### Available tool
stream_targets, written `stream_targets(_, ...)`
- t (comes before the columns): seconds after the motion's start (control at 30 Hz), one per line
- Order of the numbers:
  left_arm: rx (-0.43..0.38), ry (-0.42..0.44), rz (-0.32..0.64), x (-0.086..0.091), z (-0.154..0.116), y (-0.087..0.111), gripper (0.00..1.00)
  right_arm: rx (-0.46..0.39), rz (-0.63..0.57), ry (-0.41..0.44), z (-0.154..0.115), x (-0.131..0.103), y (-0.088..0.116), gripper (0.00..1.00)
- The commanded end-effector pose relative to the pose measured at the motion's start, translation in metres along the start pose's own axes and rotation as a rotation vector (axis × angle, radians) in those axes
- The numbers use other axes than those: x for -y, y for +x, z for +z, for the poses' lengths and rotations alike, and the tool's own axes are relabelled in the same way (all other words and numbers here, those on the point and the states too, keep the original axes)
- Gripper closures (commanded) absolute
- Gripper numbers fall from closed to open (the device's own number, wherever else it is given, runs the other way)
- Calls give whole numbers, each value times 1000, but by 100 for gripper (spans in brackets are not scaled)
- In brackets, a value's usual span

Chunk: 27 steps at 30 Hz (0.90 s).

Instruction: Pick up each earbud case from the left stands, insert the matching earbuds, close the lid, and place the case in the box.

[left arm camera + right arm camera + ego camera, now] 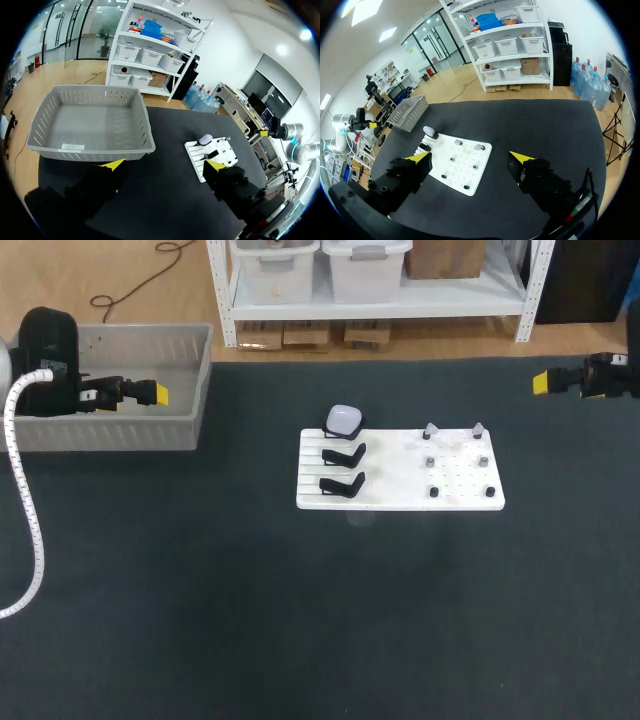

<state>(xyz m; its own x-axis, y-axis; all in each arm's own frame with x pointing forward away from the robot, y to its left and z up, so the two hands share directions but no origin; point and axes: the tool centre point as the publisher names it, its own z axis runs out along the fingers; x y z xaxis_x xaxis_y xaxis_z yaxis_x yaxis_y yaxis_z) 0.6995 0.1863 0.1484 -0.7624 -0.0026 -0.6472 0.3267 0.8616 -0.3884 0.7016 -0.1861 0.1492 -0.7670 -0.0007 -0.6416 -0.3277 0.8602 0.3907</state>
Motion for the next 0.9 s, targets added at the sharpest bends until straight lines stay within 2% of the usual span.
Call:
stream_targets(0.03,-5,-7,-1,1,0,-1,0,0,0,2,0,0,0,0)
stream_targets(0.5,-5,-7,-1,1,0,-1,0,0,0,2,0,0,0,0)
stream_targets(0.6,2,42,-7,4,1,-1,0,0,0,2,0,0,0,0)
stream_targets(0.67,20,108,17,8,-1,-4,0,0,0,2,0,0,0,0)
stream_targets(0.73,48,177,76,13,-1,-7,0,0,0,2,0,0,0,0)
stream_targets(0.9,57,281,249,23,4,-19,0,0,0,2,0,0,0,0)
